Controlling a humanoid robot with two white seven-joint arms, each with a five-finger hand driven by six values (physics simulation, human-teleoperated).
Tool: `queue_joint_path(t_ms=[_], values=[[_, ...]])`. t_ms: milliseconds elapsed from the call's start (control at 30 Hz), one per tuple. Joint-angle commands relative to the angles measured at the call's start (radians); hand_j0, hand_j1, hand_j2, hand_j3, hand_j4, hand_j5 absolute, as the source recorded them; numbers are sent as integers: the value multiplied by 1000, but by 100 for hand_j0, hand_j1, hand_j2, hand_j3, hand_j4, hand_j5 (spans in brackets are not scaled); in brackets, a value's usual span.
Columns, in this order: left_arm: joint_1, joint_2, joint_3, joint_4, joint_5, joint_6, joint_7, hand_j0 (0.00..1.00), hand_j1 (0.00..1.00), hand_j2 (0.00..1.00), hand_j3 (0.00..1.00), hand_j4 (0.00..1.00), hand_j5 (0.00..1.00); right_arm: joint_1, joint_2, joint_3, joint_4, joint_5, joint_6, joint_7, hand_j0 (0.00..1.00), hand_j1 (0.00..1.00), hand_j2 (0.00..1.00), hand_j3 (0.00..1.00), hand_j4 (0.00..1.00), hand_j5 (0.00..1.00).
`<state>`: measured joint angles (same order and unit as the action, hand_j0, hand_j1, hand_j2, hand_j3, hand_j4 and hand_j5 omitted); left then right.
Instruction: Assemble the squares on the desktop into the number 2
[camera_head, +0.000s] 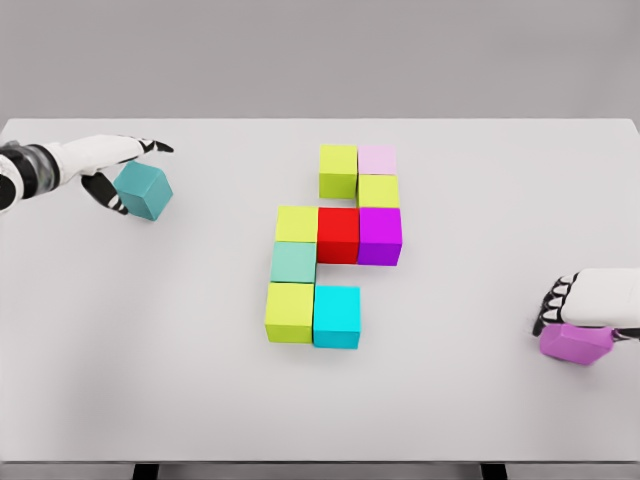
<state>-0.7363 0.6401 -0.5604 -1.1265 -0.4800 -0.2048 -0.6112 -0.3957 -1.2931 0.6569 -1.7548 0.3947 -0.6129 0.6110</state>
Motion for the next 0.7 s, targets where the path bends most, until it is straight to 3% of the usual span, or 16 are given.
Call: queue_joint_path(t_ms=[0, 67, 233, 400, 500, 567, 667], values=[[0, -20, 0, 27, -15, -1, 0, 100, 100, 100, 100, 100, 100, 0, 3, -2, 0, -4, 2, 0, 51, 51, 51, 51, 51, 51], [-2, -28, 0, 30, -35, -1, 0, 100, 100, 100, 100, 100, 100, -5, 29, -13, 0, -4, 2, 0, 46, 46, 46, 46, 46, 46], [-14, -56, 0, 71, -54, -1, 0, 100, 100, 100, 100, 100, 100, -11, 113, -82, 1, -10, 2, 0, 48, 48, 48, 48, 48, 48], [-14, -63, 0, 80, -62, -1, 0, 98, 98, 98, 98, 98, 98, -32, 219, -85, 1, -5, 2, 0, 51, 51, 51, 51, 51, 51], [-14, -63, -1, 80, -62, -1, 0, 90, 90, 90, 90, 90, 90, -75, 232, -79, 1, -2, 2, 0, 52, 52, 52, 52, 52, 52], [-14, -66, 0, 80, -58, -1, 0, 79, 79, 79, 79, 79, 79, -81, 267, -69, 1, 0, 2, 0, 52, 52, 52, 52, 52, 52], [-14, -65, 0, 80, -55, -1, 0, 66, 66, 66, 66, 66, 66, -173, 299, 59, 0, 1, 2, 0, 52, 52, 52, 52, 52, 52]])
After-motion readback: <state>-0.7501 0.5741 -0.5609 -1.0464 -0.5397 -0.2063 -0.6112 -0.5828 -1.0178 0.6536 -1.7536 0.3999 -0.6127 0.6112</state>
